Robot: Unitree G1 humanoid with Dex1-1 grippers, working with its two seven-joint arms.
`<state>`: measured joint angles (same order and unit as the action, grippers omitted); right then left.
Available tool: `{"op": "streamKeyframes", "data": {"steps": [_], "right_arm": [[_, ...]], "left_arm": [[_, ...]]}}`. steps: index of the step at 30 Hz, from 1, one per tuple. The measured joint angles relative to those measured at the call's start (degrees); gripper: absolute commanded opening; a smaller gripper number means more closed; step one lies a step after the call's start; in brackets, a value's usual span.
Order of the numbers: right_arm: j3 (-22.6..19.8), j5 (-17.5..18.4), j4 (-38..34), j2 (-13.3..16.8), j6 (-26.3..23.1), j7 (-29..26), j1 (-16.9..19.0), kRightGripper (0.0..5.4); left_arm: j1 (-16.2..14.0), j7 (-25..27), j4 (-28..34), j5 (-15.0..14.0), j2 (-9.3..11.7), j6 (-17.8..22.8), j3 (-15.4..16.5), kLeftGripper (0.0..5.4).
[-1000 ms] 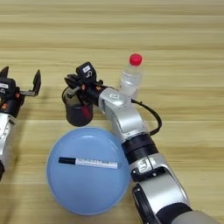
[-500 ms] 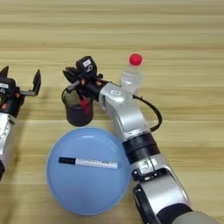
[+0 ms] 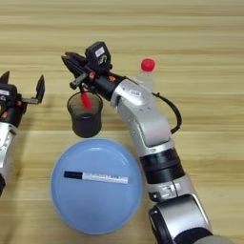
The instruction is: Move the objects on the table
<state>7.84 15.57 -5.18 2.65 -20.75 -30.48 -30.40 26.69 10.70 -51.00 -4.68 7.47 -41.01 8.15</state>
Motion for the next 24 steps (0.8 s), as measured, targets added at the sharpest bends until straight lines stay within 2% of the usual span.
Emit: {"op": "streamKeyframes", "data": {"steps": [5,9,20,24], "right_arm": [[-0.4,4.4,-8.1,2.7,-3.0,-2.2,2.3,0.35],[-0.5,7.1,-12.0,4.9,-4.4,-4.1,3.5,0.35],[0.2,12.9,-15.5,9.3,-8.1,-9.0,6.0,0.35],[2.1,13.1,-16.9,11.8,-8.4,-12.5,8.1,0.35]], "left_arm": [[0.1,0.0,-0.3,0.0,0.0,0.0,0.0,5.4],[0.1,0.0,-0.3,0.0,0.0,0.0,0.0,5.4],[0.1,0.0,-0.3,0.0,0.0,0.0,0.0,5.4],[0.1,0.0,-0.3,0.0,0.0,0.0,0.0,5.4]]}}
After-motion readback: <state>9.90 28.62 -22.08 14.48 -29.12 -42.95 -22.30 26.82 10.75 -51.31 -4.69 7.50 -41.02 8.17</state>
